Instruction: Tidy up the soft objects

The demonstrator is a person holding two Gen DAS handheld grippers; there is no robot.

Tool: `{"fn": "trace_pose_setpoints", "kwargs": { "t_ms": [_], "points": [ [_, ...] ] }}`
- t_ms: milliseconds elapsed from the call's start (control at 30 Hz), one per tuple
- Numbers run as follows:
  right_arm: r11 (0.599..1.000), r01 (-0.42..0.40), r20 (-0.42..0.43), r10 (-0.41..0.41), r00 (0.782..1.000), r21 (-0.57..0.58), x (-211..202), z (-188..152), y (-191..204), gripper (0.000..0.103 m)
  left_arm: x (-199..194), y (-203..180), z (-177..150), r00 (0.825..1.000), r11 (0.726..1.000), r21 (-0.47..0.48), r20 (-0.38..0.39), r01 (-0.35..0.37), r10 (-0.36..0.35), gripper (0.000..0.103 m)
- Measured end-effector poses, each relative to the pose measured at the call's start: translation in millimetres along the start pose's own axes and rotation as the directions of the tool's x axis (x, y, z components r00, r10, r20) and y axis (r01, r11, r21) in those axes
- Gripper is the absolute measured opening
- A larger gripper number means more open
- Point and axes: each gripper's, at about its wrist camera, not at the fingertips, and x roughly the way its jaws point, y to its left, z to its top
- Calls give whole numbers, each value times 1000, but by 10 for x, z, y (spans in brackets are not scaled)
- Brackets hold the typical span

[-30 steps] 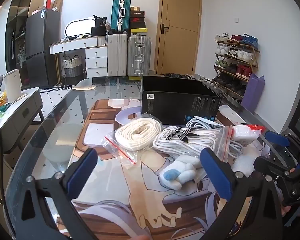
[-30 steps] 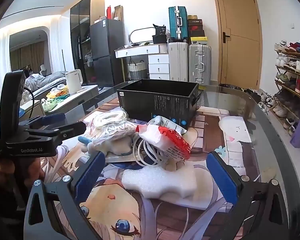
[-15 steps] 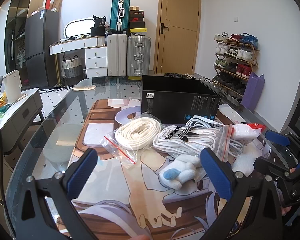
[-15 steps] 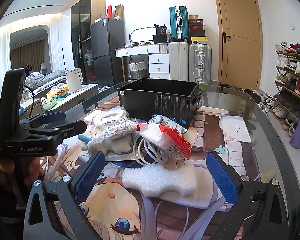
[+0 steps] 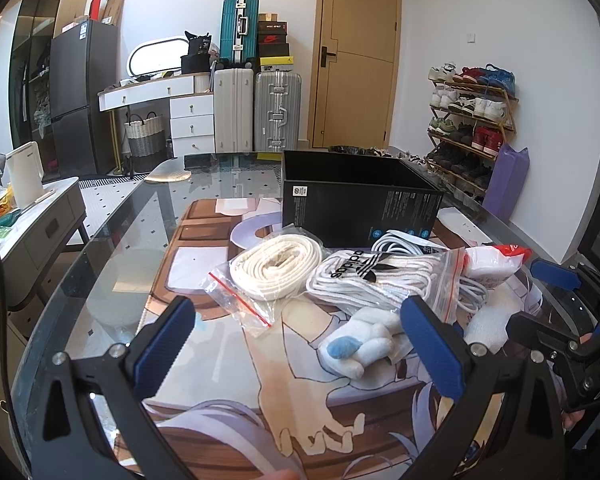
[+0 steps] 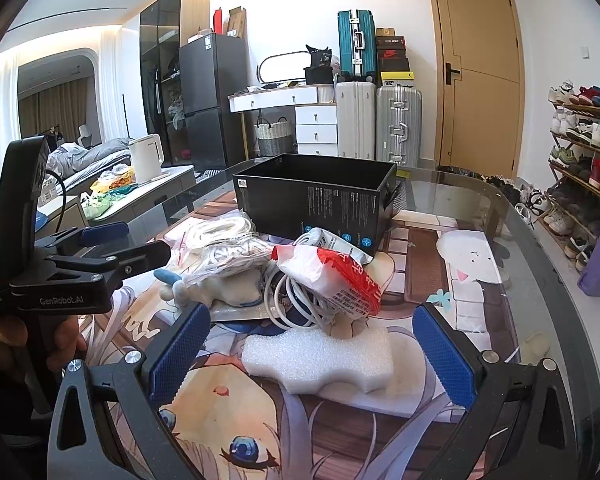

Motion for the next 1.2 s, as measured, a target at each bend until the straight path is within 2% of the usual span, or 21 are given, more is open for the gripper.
{"fn": "trace_pose_setpoints", "kwargs": {
  "t_ms": [1200],
  "points": [
    [1000,8,-34,-7,999,7,34,-46,-30,103,-9,-20,-17,1000,1000,13,0,-4,4,103]
  ]
}}
